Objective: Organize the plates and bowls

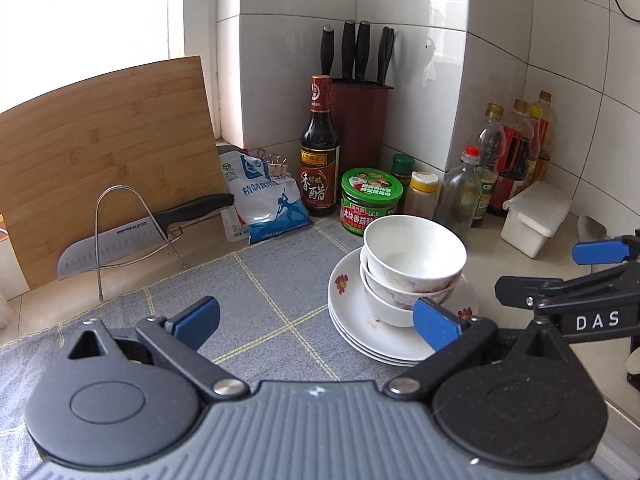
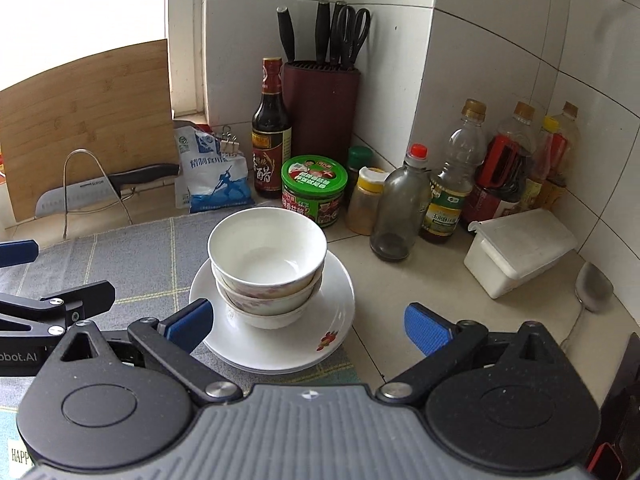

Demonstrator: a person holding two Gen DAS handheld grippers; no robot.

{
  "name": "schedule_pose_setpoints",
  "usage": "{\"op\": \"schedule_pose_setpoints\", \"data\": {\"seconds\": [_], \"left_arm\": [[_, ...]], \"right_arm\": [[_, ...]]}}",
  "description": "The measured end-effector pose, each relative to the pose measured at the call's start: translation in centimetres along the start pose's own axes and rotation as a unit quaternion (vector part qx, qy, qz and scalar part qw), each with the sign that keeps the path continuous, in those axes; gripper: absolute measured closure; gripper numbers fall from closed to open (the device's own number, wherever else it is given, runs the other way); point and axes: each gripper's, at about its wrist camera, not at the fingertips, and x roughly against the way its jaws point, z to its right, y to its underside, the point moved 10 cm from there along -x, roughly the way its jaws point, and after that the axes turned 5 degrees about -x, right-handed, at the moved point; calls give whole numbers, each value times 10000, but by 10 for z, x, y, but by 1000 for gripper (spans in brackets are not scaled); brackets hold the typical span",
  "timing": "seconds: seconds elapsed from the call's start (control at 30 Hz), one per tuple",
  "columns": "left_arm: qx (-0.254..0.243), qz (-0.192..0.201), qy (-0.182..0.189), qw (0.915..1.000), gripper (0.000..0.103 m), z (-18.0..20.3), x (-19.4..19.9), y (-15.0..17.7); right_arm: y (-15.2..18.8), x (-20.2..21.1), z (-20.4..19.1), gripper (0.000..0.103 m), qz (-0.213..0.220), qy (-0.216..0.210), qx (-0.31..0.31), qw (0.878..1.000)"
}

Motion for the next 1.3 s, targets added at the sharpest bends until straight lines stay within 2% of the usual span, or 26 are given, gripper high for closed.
{"op": "schedule_pose_setpoints", "data": {"seconds": [0.5, 1.3], "left_arm": [[16, -16, -208, 9998, 1, -1, 7, -5], [50, -36, -237, 9997, 1, -4, 1, -8]], "right_arm": [[-5, 8, 1, 0, 85, -49, -224, 9997], [-12, 4, 1, 0, 121, 42, -177, 9998]]}}
